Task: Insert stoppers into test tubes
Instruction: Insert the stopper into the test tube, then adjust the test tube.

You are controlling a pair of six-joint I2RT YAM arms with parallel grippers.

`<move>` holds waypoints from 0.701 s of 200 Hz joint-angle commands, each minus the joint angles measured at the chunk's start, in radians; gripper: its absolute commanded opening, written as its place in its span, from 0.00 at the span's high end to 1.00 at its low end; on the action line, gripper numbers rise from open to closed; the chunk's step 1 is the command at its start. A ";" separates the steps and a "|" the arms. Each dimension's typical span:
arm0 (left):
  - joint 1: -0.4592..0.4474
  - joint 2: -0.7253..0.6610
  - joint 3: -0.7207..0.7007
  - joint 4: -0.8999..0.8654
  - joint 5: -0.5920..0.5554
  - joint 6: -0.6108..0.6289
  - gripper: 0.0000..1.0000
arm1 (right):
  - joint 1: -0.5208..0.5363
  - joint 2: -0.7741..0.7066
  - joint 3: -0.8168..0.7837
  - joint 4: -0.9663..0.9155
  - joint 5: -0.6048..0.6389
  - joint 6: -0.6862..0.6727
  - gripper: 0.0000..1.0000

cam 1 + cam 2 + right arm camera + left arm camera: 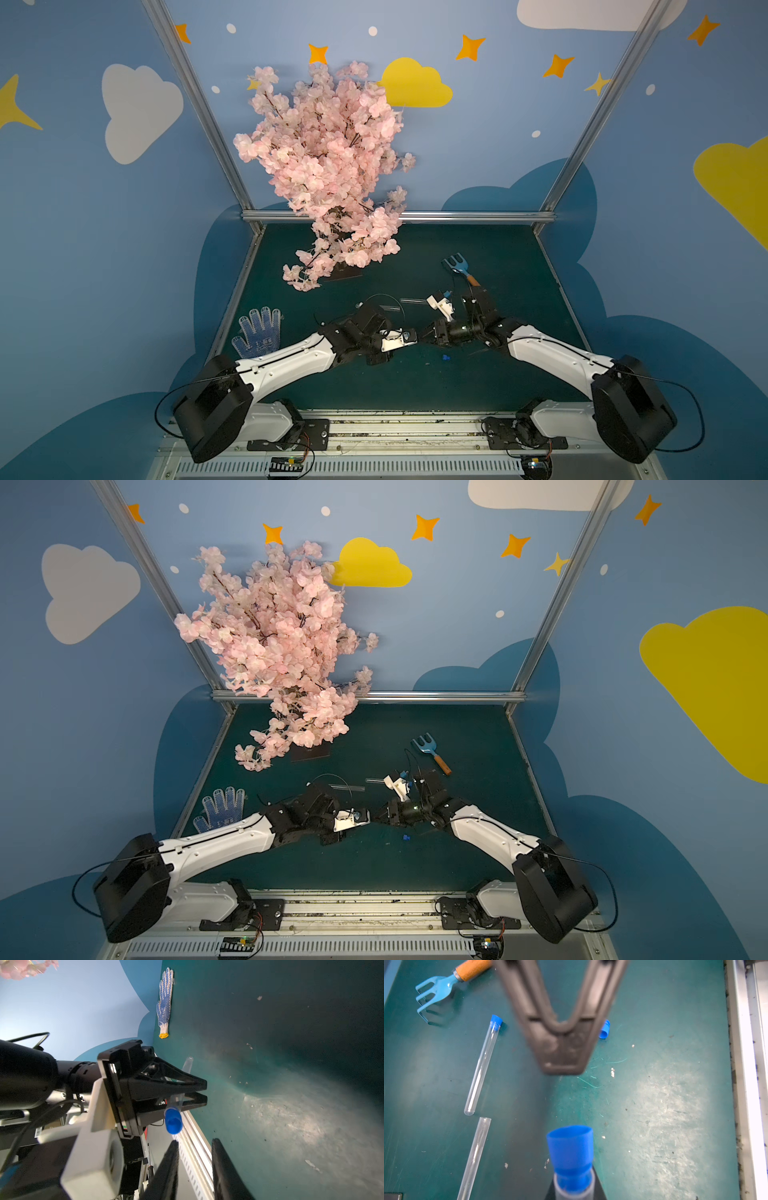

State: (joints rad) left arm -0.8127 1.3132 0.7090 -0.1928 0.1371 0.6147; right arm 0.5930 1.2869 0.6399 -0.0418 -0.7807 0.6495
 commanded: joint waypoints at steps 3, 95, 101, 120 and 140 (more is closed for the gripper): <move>-0.003 -0.001 0.011 0.010 0.001 -0.012 0.98 | -0.036 -0.045 -0.025 -0.053 0.065 -0.010 0.77; 0.028 -0.093 -0.046 0.192 0.066 -0.109 0.98 | -0.050 -0.120 0.027 -0.176 0.003 -0.122 0.75; 0.030 -0.101 -0.059 0.221 0.072 -0.123 0.98 | -0.052 -0.124 0.048 -0.180 -0.009 -0.127 0.74; 0.037 -0.120 -0.091 0.309 0.082 -0.170 0.98 | -0.053 -0.144 0.064 -0.199 -0.004 -0.145 0.70; 0.040 -0.136 -0.109 0.372 0.065 -0.204 0.98 | -0.054 -0.169 0.062 -0.198 0.036 -0.177 0.67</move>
State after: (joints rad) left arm -0.7795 1.2011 0.6197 0.0566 0.1875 0.4801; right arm 0.5426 1.1553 0.6769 -0.2108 -0.7582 0.5308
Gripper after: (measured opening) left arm 0.156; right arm 0.326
